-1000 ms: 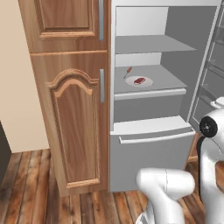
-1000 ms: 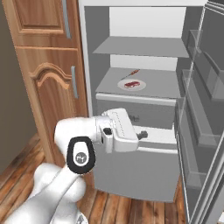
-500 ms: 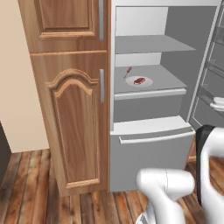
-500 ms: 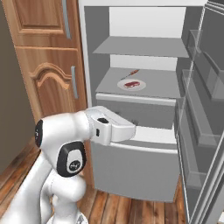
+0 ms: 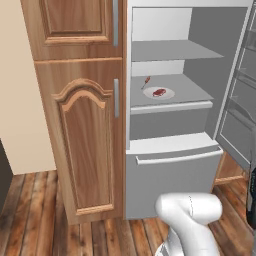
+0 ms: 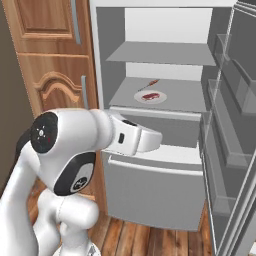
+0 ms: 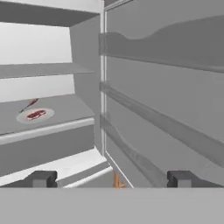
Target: Retrieve the steak from the fridge and place it on the saucepan with marinade on the stove.
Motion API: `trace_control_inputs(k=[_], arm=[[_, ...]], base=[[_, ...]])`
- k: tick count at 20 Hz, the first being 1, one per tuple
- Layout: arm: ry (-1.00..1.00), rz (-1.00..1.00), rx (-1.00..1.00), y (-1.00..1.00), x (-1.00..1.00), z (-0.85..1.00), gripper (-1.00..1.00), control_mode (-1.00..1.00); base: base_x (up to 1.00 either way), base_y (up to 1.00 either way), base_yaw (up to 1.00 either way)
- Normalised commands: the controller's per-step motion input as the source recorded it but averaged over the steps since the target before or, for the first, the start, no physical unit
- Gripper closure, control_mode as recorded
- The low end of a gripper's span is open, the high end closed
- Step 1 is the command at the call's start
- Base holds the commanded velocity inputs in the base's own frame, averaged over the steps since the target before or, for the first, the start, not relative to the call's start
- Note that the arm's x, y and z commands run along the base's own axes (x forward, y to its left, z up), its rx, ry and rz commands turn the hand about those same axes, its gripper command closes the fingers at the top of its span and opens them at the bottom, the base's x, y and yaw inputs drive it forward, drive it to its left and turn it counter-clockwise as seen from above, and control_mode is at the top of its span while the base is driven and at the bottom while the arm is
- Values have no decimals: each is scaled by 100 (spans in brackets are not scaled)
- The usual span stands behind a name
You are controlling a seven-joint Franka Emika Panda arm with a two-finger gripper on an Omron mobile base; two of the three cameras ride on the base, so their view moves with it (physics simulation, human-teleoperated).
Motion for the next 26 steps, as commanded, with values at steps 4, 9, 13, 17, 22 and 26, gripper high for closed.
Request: trace_control_inputs(k=[4,9,13,17,22,26], arm=[[7,10,13,55,-26,12,-100,-100],[7,10,6,74,-8,0,-100,-100],[13,17,1,72,-1,0,-100,-100],[12,18,0,70,0,0,-100,-100],[6,6,0,58,0,-6,-100,-100],[0,4,0,15,3,-11,-100,-100]], base=[[0,0,0],[0,0,0],[0,0,0],[0,0,0],[0,0,0],[0,0,0]])
